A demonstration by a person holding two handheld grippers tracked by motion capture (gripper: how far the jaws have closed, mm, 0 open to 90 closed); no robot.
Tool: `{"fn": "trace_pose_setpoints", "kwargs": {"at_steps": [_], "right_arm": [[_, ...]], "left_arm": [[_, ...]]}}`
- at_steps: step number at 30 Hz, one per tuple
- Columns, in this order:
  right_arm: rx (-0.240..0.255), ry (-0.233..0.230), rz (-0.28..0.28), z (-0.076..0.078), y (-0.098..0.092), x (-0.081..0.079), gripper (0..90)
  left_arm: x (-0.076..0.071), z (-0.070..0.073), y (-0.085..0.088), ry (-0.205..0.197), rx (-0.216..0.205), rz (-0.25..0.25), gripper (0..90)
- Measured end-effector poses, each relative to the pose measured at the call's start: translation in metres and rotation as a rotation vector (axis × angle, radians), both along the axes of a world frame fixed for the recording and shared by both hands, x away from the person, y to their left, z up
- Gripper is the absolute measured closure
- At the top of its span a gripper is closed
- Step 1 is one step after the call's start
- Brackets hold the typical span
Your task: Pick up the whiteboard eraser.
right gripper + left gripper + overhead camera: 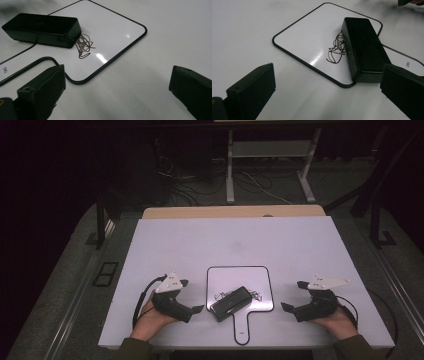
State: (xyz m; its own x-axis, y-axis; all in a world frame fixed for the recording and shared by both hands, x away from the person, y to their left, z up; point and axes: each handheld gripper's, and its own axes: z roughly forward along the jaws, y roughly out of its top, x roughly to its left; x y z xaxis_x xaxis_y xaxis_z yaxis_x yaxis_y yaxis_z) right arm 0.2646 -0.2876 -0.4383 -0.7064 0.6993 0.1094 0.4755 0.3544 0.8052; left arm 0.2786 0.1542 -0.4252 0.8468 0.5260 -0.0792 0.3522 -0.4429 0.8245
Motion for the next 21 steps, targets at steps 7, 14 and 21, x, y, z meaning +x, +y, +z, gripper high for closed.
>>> {"fn": "trace_pose_setpoints", "kwargs": {"at_steps": [7, 14, 21], "right_arm": [[-0.001, 0.003, 0.000, 0.002, -0.010, 0.000, 0.0], [0.015, -0.016, -0.007, 0.006, -0.020, -0.004, 0.0], [0.020, -0.020, 0.000, 0.008, -0.018, -0.004, 0.0]], "left_arm": [[0.001, -0.001, 0.000, 0.009, -0.003, 0.001, 0.0], [0.001, 0.000, 0.000, 0.003, -0.001, -0.003, 0.0], [0.002, 0.003, -0.002, -0.003, -0.012, 0.004, 0.0]]}}
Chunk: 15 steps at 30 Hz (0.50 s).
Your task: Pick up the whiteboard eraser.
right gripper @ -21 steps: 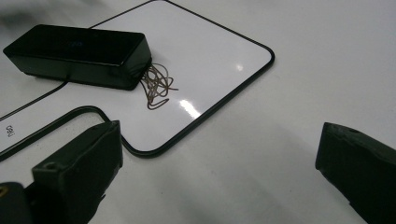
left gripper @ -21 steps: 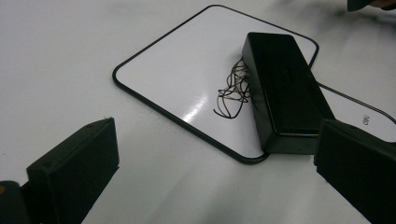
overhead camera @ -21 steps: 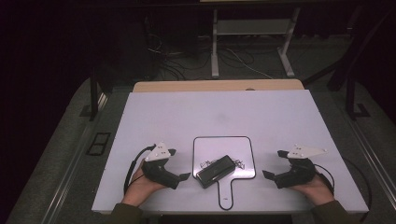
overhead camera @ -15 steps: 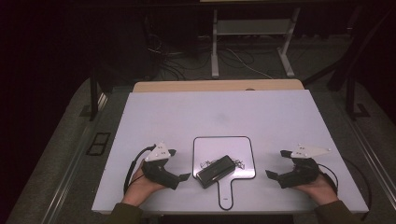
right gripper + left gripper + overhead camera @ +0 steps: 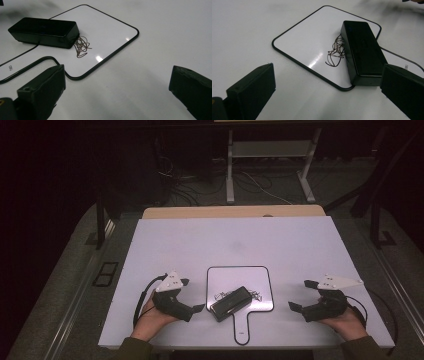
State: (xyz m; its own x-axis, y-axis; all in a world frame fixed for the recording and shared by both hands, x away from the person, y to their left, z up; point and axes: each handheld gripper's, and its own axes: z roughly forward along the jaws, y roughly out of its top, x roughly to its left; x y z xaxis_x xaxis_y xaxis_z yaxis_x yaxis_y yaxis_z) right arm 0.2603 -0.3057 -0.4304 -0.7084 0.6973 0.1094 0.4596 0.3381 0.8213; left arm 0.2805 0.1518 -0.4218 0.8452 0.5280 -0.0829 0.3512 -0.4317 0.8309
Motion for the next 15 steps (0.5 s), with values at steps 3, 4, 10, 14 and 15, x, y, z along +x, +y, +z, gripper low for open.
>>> {"fn": "trace_pose_setpoints", "kwargs": {"at_steps": [3, 4, 10, 14, 15], "right_arm": [[0.003, 0.003, 0.000, -0.0002, -0.0001, -0.0001, 0.0], [0.008, 0.008, 0.000, -0.0002, 0.0001, -0.0001, 0.0], [0.003, 0.008, 0.004, -0.0003, 0.0009, -0.0004, 0.0], [0.004, 0.009, 0.005, -0.0005, 0.0016, -0.0005, 0.0], [0.004, 0.009, 0.005, -0.0005, 0.0016, -0.0005, 0.0]], "left_arm": [[0.0015, 0.0002, -0.0011, 0.008, 0.003, 0.001, 0.0], [0.0021, 0.0003, -0.0018, 0.013, 0.002, 0.002, 0.0], [0.0036, 0.0022, -0.0047, 0.011, 0.005, 0.008, 0.0], [0.0042, 0.0034, -0.0069, 0.013, 0.000, 0.014, 0.0], [0.0042, 0.0034, -0.0069, 0.013, 0.000, 0.014, 0.0]]}}
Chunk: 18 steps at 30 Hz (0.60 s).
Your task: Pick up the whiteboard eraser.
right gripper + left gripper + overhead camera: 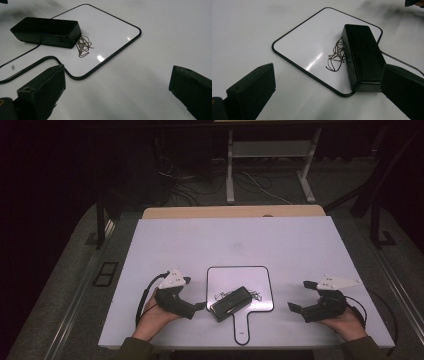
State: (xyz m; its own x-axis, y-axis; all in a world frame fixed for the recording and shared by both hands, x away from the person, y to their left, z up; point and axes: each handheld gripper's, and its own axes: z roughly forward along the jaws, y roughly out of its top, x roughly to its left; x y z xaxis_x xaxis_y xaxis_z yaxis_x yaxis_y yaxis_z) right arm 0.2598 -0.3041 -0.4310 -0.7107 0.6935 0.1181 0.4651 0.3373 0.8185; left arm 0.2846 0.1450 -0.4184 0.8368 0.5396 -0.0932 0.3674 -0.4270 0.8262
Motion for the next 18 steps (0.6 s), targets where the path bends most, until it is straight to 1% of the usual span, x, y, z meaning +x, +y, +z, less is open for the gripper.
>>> {"fn": "trace_pose_setpoints", "kwargs": {"at_steps": [2, 4, 7, 12, 18], "right_arm": [[0.000, 0.000, 0.003, -0.0002, 0.0007, -0.0003, 0.0], [0.000, 0.000, 0.005, -0.0004, 0.0009, -0.0001, 0.0], [-0.001, 0.000, 0.007, -0.0004, 0.0010, 0.0000, 0.0], [0.001, 0.000, 0.007, -0.0002, 0.0016, -0.0001, 0.0], [0.004, 0.002, 0.008, -0.0003, 0.0020, -0.0001, 0.0]], "left_arm": [[0.0006, 0.0010, -0.0012, -0.005, 0.005, -0.008, 0.0], [0.0009, 0.0014, -0.0029, 0.000, -0.001, -0.007, 0.0], [0.0022, 0.0019, -0.0045, -0.002, 0.005, -0.003, 0.0], [0.0038, 0.0048, -0.0060, -0.001, -0.015, 0.000, 0.0], [0.0049, 0.0060, -0.0089, 0.000, -0.021, -0.005, 0.0]]}}
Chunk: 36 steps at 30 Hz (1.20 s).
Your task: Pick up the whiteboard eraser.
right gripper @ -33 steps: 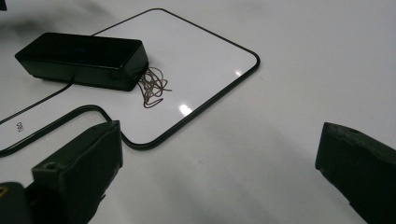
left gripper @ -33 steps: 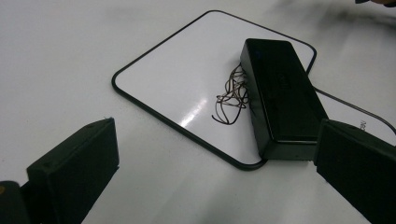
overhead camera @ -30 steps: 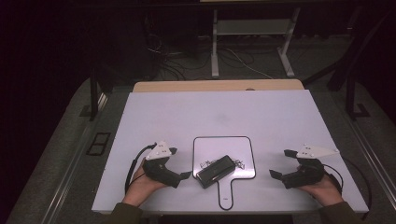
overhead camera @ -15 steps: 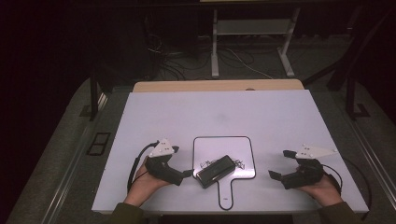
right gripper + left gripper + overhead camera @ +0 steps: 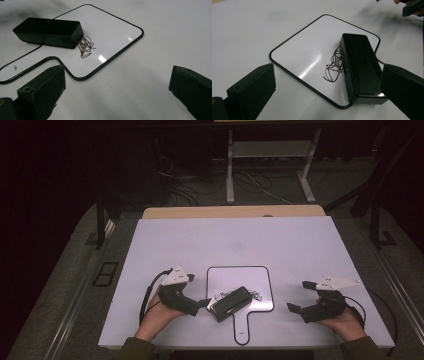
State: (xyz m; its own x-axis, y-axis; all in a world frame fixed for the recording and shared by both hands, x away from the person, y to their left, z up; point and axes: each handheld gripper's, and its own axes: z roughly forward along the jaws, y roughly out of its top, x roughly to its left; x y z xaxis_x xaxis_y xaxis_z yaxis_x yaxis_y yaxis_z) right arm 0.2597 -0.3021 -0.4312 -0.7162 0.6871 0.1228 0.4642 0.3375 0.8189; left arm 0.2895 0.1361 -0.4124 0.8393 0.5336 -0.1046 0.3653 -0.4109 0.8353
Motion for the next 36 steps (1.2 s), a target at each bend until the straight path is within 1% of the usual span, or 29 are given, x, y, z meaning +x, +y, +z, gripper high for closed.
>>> {"fn": "trace_pose_setpoints", "kwargs": {"at_steps": [6, 11, 13, 18, 19, 20, 22, 26, 27, 32, 36], "right_arm": [[0.004, 0.002, 0.001, 0.000, 0.000, 0.000, 0.0], [0.006, 0.000, 0.001, 0.000, 0.000, 0.000, 0.0], [0.007, 0.002, -0.001, 0.000, 0.000, 0.000, 0.0], [0.005, 0.003, 0.000, 0.000, 0.000, 0.000, 0.0], [0.004, 0.002, 0.000, 0.000, 0.000, 0.000, 0.0], [0.004, 0.002, 0.000, 0.000, 0.000, 0.000, 0.0], [0.006, 0.004, 0.001, 0.000, -0.001, 0.000, 0.0], [0.007, 0.005, -0.002, 0.000, -0.001, 0.000, 0.0], [0.007, 0.006, -0.003, 0.000, -0.001, 0.000, 0.0], [0.009, 0.006, -0.002, 0.000, -0.001, 0.000, 0.0], [0.010, 0.008, -0.004, 0.000, -0.001, 0.000, 0.0]], "left_arm": [[0.001, 0.002, -0.007, 0.000, 0.003, -0.007, 0.0], [0.002, 0.003, -0.013, 0.002, 0.015, -0.015, 0.1], [0.003, 0.004, -0.015, 0.003, 0.007, -0.019, 0.1], [0.006, 0.007, -0.025, 0.003, 0.020, -0.033, 0.8], [0.008, 0.008, -0.029, -0.001, 0.031, -0.045, 1.0], [0.008, 0.008, -0.029, -0.001, 0.031, -0.045, 1.3], [0.009, 0.009, -0.036, -0.005, 0.044, -0.057, 1.7], [0.011, 0.009, -0.041, -0.003, 0.054, -0.059, 3.2], [0.012, 0.010, -0.045, -0.005, 0.066, -0.063, 3.8], [0.014, 0.011, -0.052, -0.008, 0.069, -0.071, 5.4], [0.015, 0.013, -0.059, -0.004, 0.081, -0.079, 6.4]]}}
